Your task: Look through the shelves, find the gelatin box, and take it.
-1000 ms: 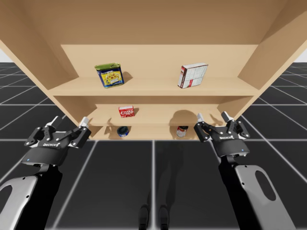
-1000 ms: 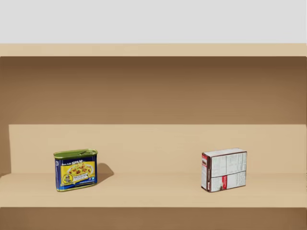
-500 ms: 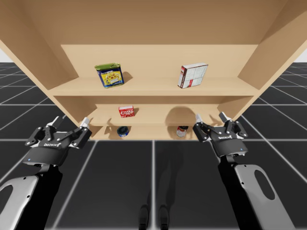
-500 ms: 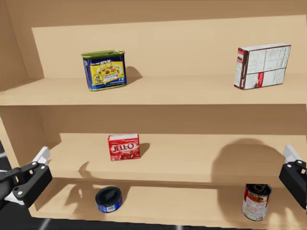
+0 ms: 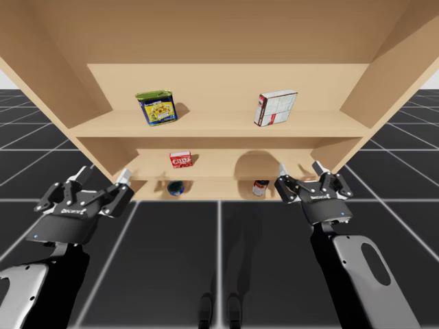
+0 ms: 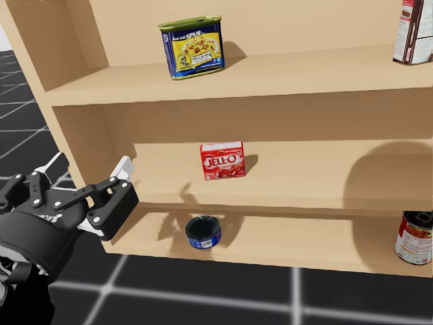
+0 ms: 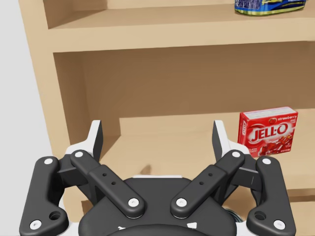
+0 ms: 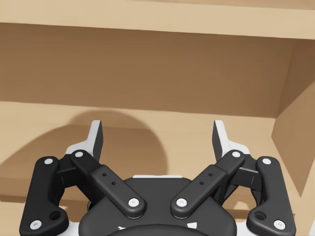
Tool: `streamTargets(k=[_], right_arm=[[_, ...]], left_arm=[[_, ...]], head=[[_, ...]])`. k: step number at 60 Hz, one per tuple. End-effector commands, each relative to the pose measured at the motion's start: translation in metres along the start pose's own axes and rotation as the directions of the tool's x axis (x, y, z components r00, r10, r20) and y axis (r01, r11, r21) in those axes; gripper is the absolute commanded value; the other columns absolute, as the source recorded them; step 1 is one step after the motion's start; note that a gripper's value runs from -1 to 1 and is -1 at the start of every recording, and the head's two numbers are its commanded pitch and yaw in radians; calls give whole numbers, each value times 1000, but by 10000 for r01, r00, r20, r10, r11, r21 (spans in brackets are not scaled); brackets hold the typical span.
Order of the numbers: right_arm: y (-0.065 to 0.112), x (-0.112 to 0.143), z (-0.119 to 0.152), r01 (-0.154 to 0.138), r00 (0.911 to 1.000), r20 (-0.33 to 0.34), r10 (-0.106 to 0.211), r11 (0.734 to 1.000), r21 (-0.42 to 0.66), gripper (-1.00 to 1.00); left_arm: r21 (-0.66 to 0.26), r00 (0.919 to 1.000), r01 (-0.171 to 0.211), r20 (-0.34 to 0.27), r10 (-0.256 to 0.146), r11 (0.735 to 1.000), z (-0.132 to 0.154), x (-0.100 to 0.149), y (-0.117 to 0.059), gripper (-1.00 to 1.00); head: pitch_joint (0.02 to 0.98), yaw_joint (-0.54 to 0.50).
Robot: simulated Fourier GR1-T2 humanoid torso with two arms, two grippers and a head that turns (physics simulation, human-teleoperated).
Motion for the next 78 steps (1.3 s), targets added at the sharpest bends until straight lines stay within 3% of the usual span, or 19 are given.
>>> streamTargets(k=[1,3,9,21,35,41,59,66,78], right_arm=[[-1,0,0,-7,10000,52,8,10000,-99,-1000],[-1,1,0,11,10000,63,-10,9999,-140,-1000],[-3,2,0,26,9999,159,-23,9998,-200,-1000],[-4,2,-1,30,9998,192,-26,9999,-169,-1000],[-6,3,-1,62,9998,211,-60,9999,-129,-1000],[-6,3,-1,99,9997,218,-97,9999,-121,-1000],[-8,4,-1,142,9996,239,-139,9998,-139,-1000],[-8,4,-1,134,9996,254,-131,9998,-145,-1000],[-10,5,0,158,9995,263,-153,9997,-191,-1000]], left_arm=[[-745,9997,-114,219,131,9972,16,19,-28,-1000],[-1346,9988,-476,-11,479,9897,22,25,-38,-1000],[-1788,9961,-881,-258,849,9799,31,35,-54,-1000],[-1233,9972,-730,79,746,9897,31,40,-77,-1000],[-693,9935,-964,-676,917,9929,4,21,-94,-1000],[-521,9879,-1124,-1135,1060,9923,-12,10,-101,-1000],[-223,9812,-639,-1840,588,9977,-54,-23,-127,-1000],[41,9814,-112,-1915,118,9999,-70,-32,-136,-1000],[522,9748,65,-2232,54,9986,-99,-42,-143,-1000]], head=[[568,238],[565,242],[565,245],[559,252],[558,254],[559,255],[562,257],[562,254],[562,247]])
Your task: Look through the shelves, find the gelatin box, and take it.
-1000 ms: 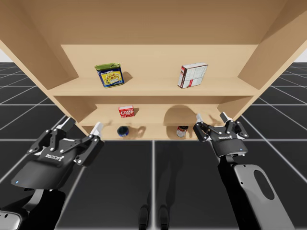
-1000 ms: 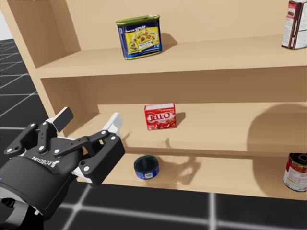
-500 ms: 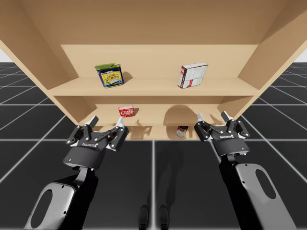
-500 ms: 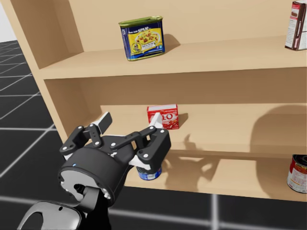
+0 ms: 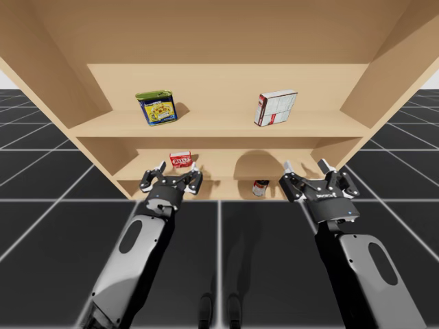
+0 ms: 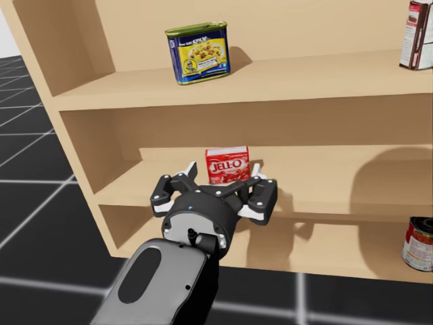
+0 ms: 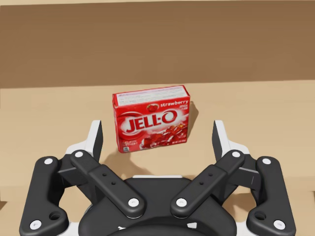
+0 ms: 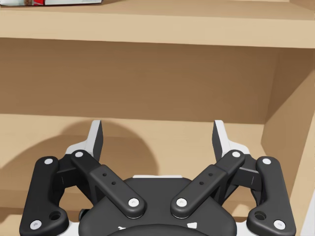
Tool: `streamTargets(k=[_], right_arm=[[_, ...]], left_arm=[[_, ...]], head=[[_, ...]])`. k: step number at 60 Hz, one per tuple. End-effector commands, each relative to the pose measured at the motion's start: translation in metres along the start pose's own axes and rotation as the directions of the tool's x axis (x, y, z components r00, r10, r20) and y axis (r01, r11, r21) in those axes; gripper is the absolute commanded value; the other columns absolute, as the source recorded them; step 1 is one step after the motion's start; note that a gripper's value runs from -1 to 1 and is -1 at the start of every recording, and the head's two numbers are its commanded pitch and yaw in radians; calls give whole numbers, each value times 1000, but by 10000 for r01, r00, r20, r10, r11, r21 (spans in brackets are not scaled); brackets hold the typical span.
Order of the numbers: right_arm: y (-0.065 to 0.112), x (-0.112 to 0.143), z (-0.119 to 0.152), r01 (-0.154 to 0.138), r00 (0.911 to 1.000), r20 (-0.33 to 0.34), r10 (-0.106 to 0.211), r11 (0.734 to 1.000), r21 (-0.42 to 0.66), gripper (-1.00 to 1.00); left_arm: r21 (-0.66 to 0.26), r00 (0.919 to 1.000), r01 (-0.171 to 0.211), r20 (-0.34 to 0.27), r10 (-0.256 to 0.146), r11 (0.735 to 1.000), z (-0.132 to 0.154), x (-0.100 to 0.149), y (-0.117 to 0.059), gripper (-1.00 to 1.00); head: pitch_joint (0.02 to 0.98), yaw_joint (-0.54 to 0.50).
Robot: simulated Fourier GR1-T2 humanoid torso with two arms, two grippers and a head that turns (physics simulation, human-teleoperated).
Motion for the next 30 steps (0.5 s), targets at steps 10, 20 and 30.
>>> streamTargets(k=[10,20,30], right_arm=[[-2,2,0,18,10000,18,-18,10000,-40,-1000],[-2,2,0,15,10000,8,-15,10000,-43,-1000],[-2,1,0,9,10000,-25,-9,10000,-33,-1000]], left_arm=[[935,9996,112,-280,-86,9956,-47,-9,-6,-1000],[1278,9991,112,-423,-59,9917,-65,-14,-7,-1000],[1397,9988,37,-479,31,9902,-70,-18,-8,515]], head=[[563,242],[568,237],[571,233]])
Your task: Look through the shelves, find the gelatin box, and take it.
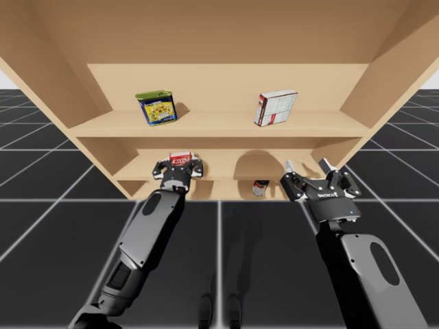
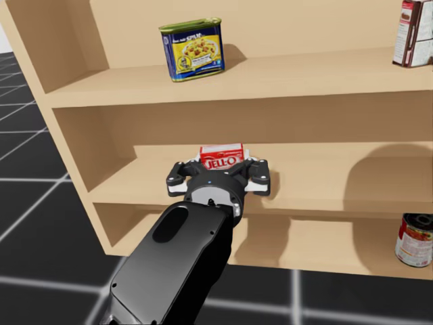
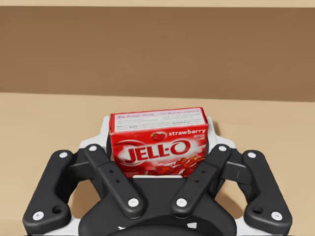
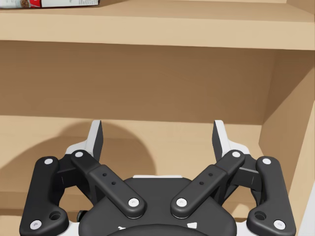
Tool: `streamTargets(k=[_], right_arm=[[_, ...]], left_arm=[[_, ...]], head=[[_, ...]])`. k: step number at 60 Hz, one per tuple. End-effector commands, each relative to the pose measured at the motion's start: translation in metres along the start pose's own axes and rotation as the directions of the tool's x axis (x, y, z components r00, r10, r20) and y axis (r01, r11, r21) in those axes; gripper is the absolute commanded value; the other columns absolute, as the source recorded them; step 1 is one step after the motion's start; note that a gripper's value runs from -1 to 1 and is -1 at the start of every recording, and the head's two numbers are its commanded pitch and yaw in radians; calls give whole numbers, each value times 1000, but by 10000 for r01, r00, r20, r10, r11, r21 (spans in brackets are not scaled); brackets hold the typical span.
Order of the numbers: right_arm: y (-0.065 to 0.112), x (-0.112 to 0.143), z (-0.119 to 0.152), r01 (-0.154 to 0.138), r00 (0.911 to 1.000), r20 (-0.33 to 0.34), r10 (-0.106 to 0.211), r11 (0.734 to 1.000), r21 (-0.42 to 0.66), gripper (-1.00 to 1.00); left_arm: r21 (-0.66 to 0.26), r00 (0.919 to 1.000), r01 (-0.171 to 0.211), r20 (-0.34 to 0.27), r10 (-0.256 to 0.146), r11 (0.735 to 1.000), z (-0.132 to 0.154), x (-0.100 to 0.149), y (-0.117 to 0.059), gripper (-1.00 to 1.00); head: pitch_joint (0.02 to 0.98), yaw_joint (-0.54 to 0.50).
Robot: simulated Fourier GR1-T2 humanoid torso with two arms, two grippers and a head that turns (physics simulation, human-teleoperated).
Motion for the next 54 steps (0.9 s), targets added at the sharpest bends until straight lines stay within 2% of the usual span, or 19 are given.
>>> streamTargets(k=[1,2,3,4,17,30,40,44,47,54], right_arm=[[-1,0,0,2,10000,-22,-2,10000,3,-1000],[-1,0,0,11,10000,-22,-11,10000,6,-1000],[-1,0,0,14,10000,-23,-14,10000,5,-1000],[-1,0,0,13,10000,-22,-13,10000,4,-1000],[0,0,1,-36,10000,16,36,10000,-5,-1000],[2,-1,1,-84,10000,28,84,10000,-16,-1000],[2,-1,1,-73,9999,95,74,10000,-36,-1000],[2,-1,1,-129,9998,144,130,9999,-22,-1000],[1,-1,1,-200,9996,199,201,9998,-14,-1000],[0,-1,0,-236,9994,255,238,9997,-92,-1000]], left_arm=[[148,10000,-59,-66,60,9999,-8,-5,-1,812],[119,10000,-72,-66,73,9999,-8,-5,-1,812],[99,10000,-73,-63,74,9999,-7,-5,-1,936],[82,10000,-68,-56,68,9999,-6,-4,-1,954],[-365,9998,-221,20,222,9991,6,7,-2,942],[-1083,9991,-193,348,232,9939,38,25,8,938],[-1562,9989,-31,456,104,9877,67,31,21,955],[-2037,9986,-432,218,487,9781,80,34,27,959],[-2223,9979,-551,220,615,9734,91,37,33,950],[-2564,9977,-527,270,617,9651,114,42,50,977]], head=[[570,233],[570,233],[570,232],[570,233],[569,232],[572,235],[574,232],[576,229],[577,226],[580,223]])
